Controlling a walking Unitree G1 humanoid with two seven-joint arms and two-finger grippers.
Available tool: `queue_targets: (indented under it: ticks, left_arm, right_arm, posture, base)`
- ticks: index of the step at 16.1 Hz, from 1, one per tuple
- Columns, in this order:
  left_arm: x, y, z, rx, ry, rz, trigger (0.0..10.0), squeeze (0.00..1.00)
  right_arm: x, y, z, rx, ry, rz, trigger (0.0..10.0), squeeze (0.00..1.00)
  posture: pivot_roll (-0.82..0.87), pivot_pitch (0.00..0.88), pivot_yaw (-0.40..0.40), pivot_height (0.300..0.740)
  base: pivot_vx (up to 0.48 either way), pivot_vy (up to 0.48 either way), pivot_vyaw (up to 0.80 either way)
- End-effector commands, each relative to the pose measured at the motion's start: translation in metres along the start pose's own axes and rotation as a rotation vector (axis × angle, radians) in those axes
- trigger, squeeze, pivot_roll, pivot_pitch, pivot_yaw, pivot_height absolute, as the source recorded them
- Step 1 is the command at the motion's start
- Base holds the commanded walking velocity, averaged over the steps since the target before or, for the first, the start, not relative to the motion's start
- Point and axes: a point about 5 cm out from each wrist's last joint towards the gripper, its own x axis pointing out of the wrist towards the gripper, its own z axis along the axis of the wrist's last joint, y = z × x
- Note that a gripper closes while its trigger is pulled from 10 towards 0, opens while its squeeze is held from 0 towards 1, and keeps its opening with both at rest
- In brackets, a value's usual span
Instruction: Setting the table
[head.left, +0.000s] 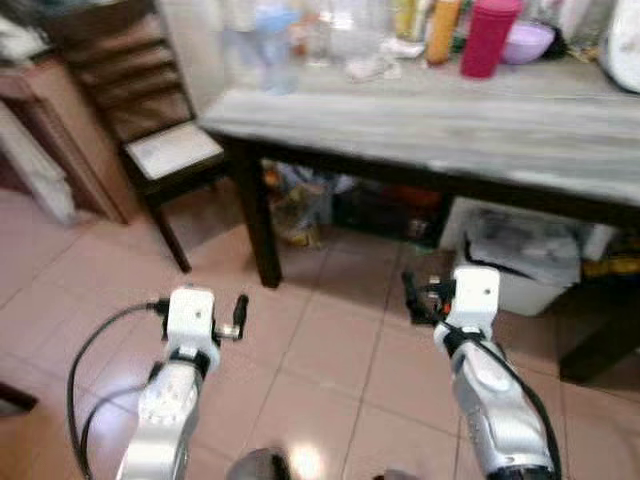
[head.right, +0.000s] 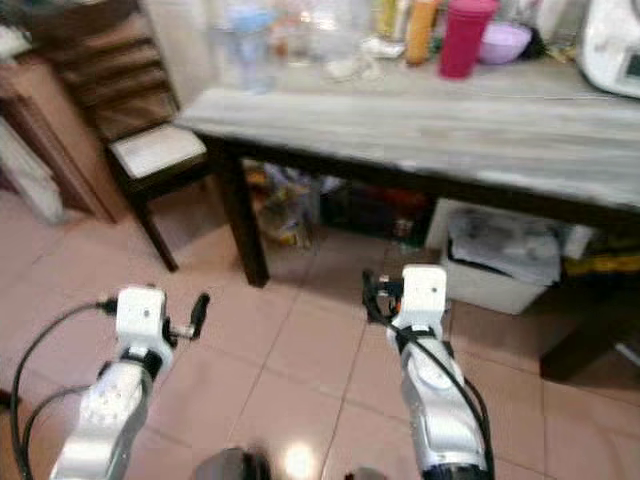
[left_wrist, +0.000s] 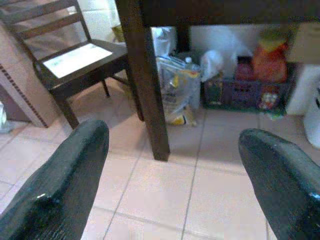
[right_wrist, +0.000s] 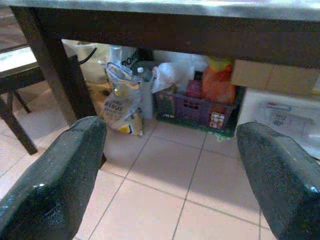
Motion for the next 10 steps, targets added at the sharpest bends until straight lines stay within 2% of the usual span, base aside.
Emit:
queue_targets:
  ticks: [1, 5, 6, 10]
  left_arm:
    - [0.0040, 0.0029, 0.0117, 0.007, -0.053, -0.016, 10.0, 0.00]
    - [0.0033, 0.0032, 0.0149, 0.006, -0.069, -0.063, 10.0, 0.00]
    - [0.0028, 0.0013, 0.0151, 0.004, -0.072, -0.073, 10.0, 0.00]
    - [0.0030, -0.0008, 0.0151, 0.000, -0.075, -0.090, 10.0, 0.00]
  right_arm:
    - [-0.0005, -0.0019, 0.0017, 0.008, -0.014, -0.014, 10.0, 0.00]
    - [-0.0006, -0.0011, -0.0001, 0.006, -0.008, -0.021, 10.0, 0.00]
    - [-0.0003, -0.0029, 0.0001, 0.003, -0.007, -0.025, 10.0, 0.00]
    - [-0.0011, -0.0031, -0.0011, 0.013, -0.008, -0.028, 10.0, 0.00]
  posture:
    - [-0.13, 0.091, 0.032, 0.740]
    - [-0.13, 0.092, 0.038, 0.740]
    - [-0.13, 0.093, 0.040, 0.740]
    - [-0.13, 0.091, 0.044, 0.740]
  base:
    - [0.000, 0.000, 0.00]
    - [0.000, 0.000, 0.00]
    - [0.000, -0.281, 0.00]
    - [0.000, -0.316, -0.71]
